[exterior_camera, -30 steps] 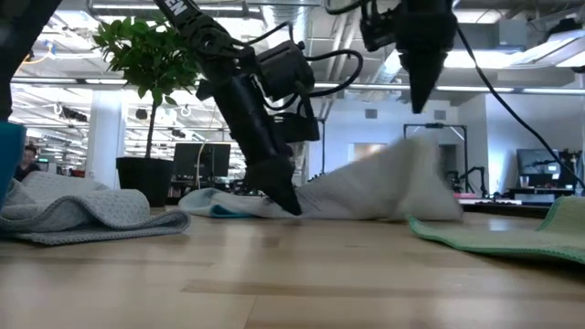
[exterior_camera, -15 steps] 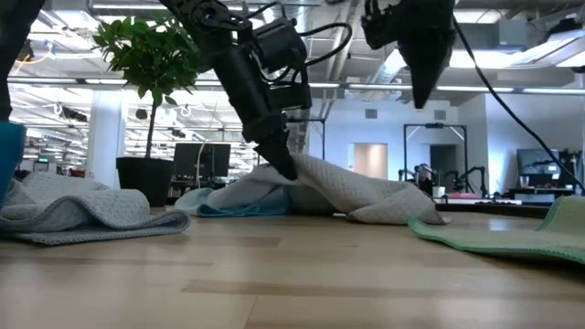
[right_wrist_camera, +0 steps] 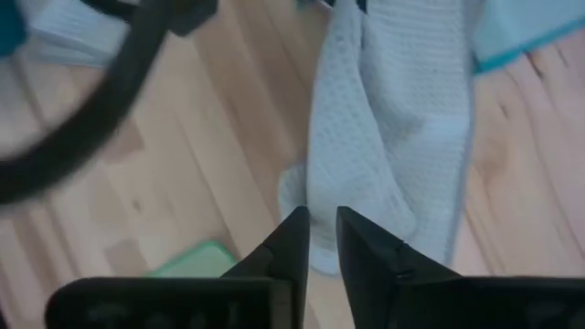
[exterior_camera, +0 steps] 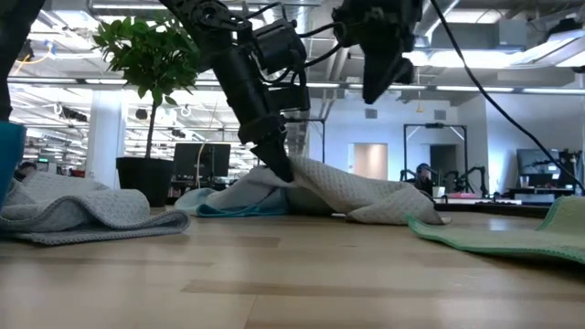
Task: Fold microfiber towels
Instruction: Fold the gray microfiber towel
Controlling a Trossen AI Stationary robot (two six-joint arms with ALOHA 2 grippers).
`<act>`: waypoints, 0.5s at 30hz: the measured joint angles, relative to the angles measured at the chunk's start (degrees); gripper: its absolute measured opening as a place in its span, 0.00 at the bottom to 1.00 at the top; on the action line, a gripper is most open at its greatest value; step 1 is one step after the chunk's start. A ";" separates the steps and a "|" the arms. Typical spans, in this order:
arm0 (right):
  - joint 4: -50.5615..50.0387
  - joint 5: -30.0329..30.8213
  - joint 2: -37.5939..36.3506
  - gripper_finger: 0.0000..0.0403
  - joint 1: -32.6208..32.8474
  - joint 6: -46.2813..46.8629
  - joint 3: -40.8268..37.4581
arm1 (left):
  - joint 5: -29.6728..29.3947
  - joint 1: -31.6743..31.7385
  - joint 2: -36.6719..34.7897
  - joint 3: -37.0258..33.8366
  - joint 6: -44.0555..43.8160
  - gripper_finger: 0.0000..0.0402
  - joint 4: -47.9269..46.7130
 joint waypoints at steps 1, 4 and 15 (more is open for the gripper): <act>0.34 -0.77 0.00 0.22 -0.34 -0.92 0.00 | 0.00 0.00 0.00 0.00 0.00 0.00 -0.29; 2.05 -2.91 0.90 0.26 -1.24 -3.18 0.02 | -0.04 0.02 -0.02 0.00 0.00 0.00 -1.14; 7.15 -8.27 8.12 0.33 -3.73 -13.62 -0.01 | 0.71 0.10 -1.88 -0.34 2.44 0.00 -5.14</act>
